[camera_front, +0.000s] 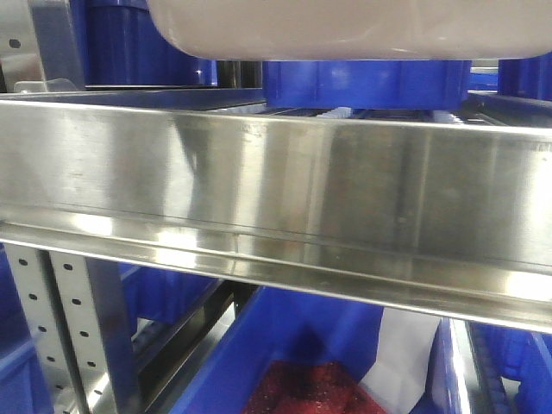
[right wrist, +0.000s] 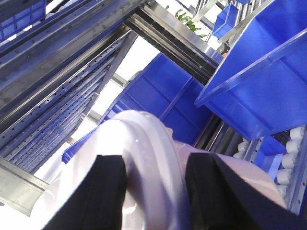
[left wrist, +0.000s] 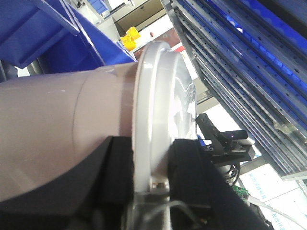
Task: Grab white bin and place on right shelf
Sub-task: 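Carry the bin up to the shelf level above the blue bins, then lower the bin onto the roller shelf with both grippers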
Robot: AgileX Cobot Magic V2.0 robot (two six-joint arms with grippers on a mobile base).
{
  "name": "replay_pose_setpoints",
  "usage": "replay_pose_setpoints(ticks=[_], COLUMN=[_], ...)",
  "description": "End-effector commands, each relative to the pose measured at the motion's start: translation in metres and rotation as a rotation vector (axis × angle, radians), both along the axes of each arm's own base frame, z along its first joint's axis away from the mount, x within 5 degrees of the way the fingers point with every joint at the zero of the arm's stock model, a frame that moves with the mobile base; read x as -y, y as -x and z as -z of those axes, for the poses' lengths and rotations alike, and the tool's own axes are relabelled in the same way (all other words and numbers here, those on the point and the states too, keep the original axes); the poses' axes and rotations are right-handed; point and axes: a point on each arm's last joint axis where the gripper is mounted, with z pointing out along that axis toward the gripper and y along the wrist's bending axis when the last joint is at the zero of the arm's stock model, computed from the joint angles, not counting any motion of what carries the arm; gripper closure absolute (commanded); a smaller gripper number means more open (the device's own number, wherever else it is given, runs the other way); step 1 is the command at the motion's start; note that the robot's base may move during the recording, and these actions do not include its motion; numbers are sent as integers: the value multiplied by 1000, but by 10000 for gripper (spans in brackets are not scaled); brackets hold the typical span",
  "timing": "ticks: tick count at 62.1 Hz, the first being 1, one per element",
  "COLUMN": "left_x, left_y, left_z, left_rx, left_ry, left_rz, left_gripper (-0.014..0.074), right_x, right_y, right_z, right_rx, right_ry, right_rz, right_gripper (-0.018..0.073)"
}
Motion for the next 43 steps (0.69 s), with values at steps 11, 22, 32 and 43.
replay_pose_setpoints(ticks=[11, 22, 32, 43], left_x=[16, 16, 16, 16], left_y=[34, 34, 34, 34], left_z=[-26, -26, -26, -26], left_rx=[111, 111, 111, 111], left_ry=[62, 62, 62, 62], left_rz=[243, 243, 243, 243], left_gripper=[722, 722, 722, 722], right_x=[-26, -26, -26, -26], right_y=[22, 22, 22, 22], right_z=[-31, -31, -31, -31], right_rx=[154, 154, 154, 154], right_ry=[-77, -77, -77, -77], right_rz=[-263, -263, -263, -263], right_gripper=[497, 497, 497, 497])
